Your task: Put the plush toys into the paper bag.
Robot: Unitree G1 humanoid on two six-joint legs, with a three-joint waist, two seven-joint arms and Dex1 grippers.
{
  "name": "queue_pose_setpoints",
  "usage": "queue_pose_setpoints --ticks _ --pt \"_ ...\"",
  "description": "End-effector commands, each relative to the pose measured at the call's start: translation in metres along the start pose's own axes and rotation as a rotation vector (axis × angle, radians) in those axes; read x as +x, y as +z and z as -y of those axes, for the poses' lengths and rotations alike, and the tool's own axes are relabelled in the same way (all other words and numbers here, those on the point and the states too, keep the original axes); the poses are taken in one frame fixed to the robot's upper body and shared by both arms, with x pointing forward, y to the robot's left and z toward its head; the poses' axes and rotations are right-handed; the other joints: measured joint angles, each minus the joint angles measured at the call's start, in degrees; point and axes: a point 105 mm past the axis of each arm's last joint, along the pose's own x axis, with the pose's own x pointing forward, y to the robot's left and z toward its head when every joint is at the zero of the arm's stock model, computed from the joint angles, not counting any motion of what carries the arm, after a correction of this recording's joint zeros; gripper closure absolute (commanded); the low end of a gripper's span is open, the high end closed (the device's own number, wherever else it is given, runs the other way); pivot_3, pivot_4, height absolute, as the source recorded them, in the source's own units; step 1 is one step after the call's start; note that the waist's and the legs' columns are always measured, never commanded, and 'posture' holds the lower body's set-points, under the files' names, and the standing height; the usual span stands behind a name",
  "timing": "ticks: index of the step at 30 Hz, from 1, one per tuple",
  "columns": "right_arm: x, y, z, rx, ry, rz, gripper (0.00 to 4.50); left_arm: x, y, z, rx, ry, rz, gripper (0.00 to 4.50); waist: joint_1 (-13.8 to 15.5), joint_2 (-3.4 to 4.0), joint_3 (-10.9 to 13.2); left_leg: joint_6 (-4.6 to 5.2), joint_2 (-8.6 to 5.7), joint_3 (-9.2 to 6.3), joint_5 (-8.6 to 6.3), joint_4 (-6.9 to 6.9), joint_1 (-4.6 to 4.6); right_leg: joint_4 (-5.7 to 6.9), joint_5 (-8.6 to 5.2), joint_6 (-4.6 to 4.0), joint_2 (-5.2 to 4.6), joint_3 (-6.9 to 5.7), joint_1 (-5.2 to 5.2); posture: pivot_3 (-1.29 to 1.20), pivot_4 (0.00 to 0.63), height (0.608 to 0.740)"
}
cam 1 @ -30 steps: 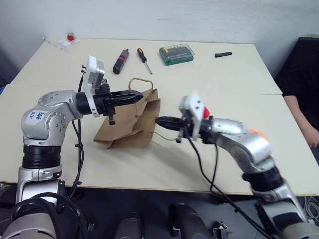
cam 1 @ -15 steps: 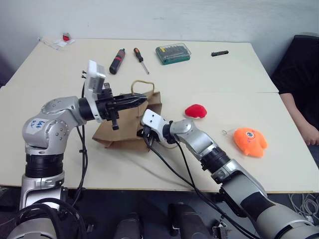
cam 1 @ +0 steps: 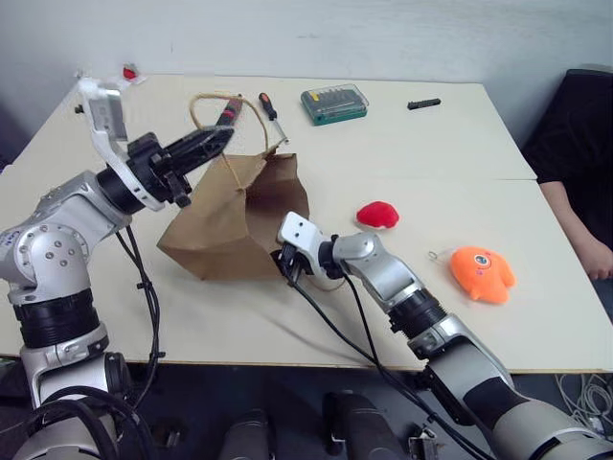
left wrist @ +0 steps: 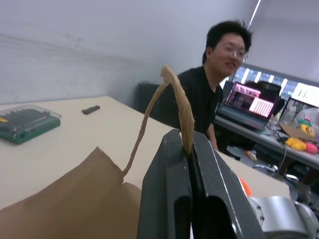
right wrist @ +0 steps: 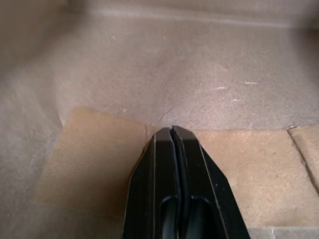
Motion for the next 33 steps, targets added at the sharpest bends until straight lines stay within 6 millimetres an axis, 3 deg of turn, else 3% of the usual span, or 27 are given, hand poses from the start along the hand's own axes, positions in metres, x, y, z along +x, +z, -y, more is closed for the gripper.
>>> queue_pose_setpoints --ticks 1,5,9,11,13,18,20,25,31,33 --pt "-0.029 0.026 0.005 0.022 -0.032 0.131 4.46 0.002 0.006 0.003 0.046 -0.01 0.019 4.5 0.0 0.0 0.0 0.0 0.0 -0.01 0.0 0.0 -0.03 -0.01 0.0 0.0 0.0 -0.01 -0.01 0.0 0.15 0.74" --pt "-0.086 0.047 0.012 0.082 -0.118 0.221 4.46 0.002 -0.001 0.007 0.033 -0.039 -0.017 4.5 0.2 0.05 0.0 0.0 0.01 -0.02 0.0 -0.01 -0.08 -0.02 0.0 0.0 0.01 -0.01 -0.07 0.0 0.15 0.74" --pt "-0.149 0.047 0.005 0.178 -0.22 0.225 4.46 0.0 -0.007 0.008 0.02 -0.047 -0.038 4.5 0.9 0.05 0.0 -0.02 0.03 -0.09 -0.01 -0.09 -0.12 -0.12 0.0 0.0 0.02 -0.06 -0.07 0.0 0.15 0.74" --pt "-0.182 0.034 0.003 0.212 -0.323 0.178 4.46 -0.001 -0.009 0.008 0.017 -0.048 -0.047 4.5 1.3 0.06 0.0 -0.01 0.03 -0.07 -0.02 -0.09 -0.11 -0.15 0.0 0.0 0.02 -0.05 -0.07 0.0 0.15 0.74" --pt "-0.226 0.006 0.004 0.24 -0.496 0.051 4.1 -0.001 -0.012 0.008 0.009 -0.049 -0.057 4.5 1.6 0.06 0.0 -0.01 0.01 -0.07 -0.02 -0.09 -0.1 -0.27 -0.01 -0.01 0.02 -0.03 -0.06 0.0 0.15 0.74" --pt "-0.301 -0.044 0.004 0.32 -0.809 -0.172 2.5 -0.001 -0.019 0.01 -0.001 -0.068 -0.081 4.5 2.5 0.06 0.0 0.07 -0.05 0.0 -0.05 -0.09 0.0 -0.41 0.0 0.0 0.01 0.05 0.06 0.0 0.15 0.74" --pt "-0.309 -0.06 0.002 0.325 -0.845 -0.233 1.81 0.0 -0.02 0.01 -0.002 -0.072 -0.083 4.5 2.3 0.05 0.0 0.06 -0.03 0.09 -0.05 -0.1 0.15 -0.38 0.0 0.0 0.09 0.16 0.14 0.0 0.15 0.74" --pt "-0.303 -0.088 0.012 0.354 -0.895 -0.256 0.06 0.002 -0.02 0.01 0.002 -0.078 -0.088 4.5 1.2 0.04 0.1 0.03 0.01 0.15 -0.03 -0.16 0.44 -0.33 0.0 0.0 0.21 0.28 0.37 0.0 0.15 0.74" --pt "-0.293 -0.118 0.027 0.379 -0.942 -0.284 0.01 0.004 -0.022 0.009 -0.004 -0.068 -0.13 4.5 1.4 0.1 0.1 -0.01 0.0 0.15 -0.01 -0.17 0.4 -0.35 -0.01 0.0 0.22 0.29 0.33 0.0 0.15 0.74" --pt "-0.294 -0.122 0.032 0.367 -0.97 -0.283 0.38 0.004 -0.021 0.009 0.004 -0.066 -0.134 4.5 1.4 0.1 0.1 0.0 0.0 0.16 -0.01 -0.16 0.4 -0.37 -0.01 0.0 0.21 0.29 0.34 0.0 0.15 0.74"
